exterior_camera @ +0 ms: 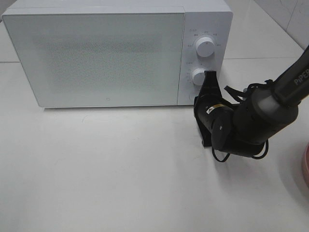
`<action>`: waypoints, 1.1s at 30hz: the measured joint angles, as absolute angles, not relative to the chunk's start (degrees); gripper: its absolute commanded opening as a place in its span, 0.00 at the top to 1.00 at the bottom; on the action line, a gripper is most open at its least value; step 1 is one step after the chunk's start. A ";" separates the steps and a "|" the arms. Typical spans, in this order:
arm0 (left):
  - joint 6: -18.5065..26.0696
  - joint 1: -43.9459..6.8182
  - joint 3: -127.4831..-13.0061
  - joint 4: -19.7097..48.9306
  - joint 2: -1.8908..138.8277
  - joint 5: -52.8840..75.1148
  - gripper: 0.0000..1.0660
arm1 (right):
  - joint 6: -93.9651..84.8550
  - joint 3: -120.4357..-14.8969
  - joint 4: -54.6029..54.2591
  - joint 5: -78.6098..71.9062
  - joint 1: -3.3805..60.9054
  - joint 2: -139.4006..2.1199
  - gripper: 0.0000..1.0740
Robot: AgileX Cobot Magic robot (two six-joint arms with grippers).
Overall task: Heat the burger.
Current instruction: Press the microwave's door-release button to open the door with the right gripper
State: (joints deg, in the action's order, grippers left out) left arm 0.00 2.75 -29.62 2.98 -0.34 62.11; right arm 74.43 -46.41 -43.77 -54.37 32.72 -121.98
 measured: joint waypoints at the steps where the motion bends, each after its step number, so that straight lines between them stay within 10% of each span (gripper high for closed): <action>1: 0.00 2.75 -29.62 2.98 -0.34 62.11 0.08 | 74.43 -46.64 -43.95 -54.32 32.72 -122.10 1.00; 33: 0.00 2.75 -29.62 2.98 -0.34 62.11 0.08 | 73.85 -52.77 -47.04 -56.21 33.06 -125.54 1.00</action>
State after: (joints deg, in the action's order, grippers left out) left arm 0.00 2.75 -29.62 2.98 -0.34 62.11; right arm 73.85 -52.77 -47.04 -56.21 33.06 -125.54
